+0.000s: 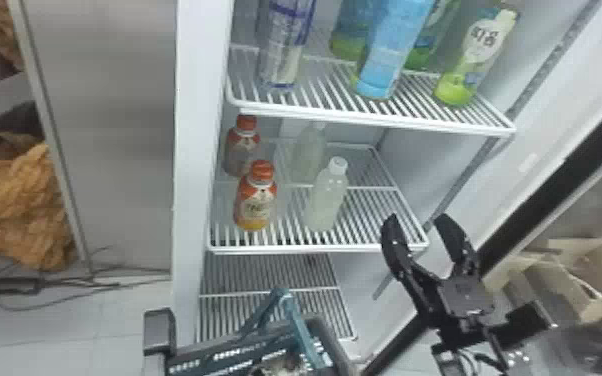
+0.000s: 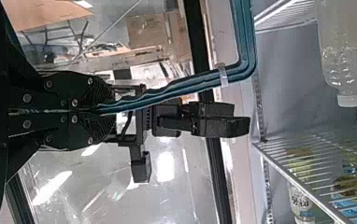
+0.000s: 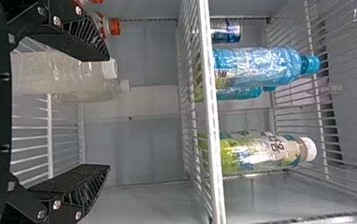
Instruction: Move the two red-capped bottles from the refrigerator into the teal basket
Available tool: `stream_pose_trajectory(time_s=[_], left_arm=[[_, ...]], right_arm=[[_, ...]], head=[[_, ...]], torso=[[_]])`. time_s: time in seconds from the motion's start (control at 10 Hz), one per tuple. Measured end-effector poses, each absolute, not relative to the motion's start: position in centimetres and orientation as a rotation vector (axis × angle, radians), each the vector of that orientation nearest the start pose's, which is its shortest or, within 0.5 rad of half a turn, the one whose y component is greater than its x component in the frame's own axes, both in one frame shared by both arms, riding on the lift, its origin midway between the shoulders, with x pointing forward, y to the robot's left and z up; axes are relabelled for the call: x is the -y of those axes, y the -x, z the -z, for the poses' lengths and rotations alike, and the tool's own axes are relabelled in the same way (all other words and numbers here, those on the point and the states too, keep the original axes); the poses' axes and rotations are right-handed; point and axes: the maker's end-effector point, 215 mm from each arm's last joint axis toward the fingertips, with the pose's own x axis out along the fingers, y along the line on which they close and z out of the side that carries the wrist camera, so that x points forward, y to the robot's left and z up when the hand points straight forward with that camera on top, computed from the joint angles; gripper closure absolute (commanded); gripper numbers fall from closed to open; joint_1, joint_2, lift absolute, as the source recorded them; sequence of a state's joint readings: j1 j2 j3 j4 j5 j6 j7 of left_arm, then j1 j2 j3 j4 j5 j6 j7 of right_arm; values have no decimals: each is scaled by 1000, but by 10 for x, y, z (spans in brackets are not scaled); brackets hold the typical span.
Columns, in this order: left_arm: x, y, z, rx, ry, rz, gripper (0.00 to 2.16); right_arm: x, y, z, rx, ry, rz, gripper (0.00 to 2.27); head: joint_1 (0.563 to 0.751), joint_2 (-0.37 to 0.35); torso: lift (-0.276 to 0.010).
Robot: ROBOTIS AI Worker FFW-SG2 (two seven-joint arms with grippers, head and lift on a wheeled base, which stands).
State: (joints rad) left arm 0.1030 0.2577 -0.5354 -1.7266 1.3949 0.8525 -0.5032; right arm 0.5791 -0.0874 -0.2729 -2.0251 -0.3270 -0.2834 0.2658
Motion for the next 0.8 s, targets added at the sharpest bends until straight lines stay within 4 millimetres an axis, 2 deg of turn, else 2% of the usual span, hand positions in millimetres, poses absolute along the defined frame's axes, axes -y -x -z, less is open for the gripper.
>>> stream_pose_trajectory(time_s=[0.3, 0.7, 0.8], left_arm=[[137, -252, 339, -908, 1256, 1348, 1116], [137, -250, 340, -913, 1261, 1346, 1116], [137, -250, 341, -914, 1261, 1345, 1116]], right_arm=[[330, -403, 284, 199, -55, 10, 213], [320, -408, 319, 117, -61, 26, 213], [319, -409, 323, 103, -57, 23, 213]], head=[[695, -350], [695, -350], [695, -350]], torso=[[-228], [-228], [-228]])
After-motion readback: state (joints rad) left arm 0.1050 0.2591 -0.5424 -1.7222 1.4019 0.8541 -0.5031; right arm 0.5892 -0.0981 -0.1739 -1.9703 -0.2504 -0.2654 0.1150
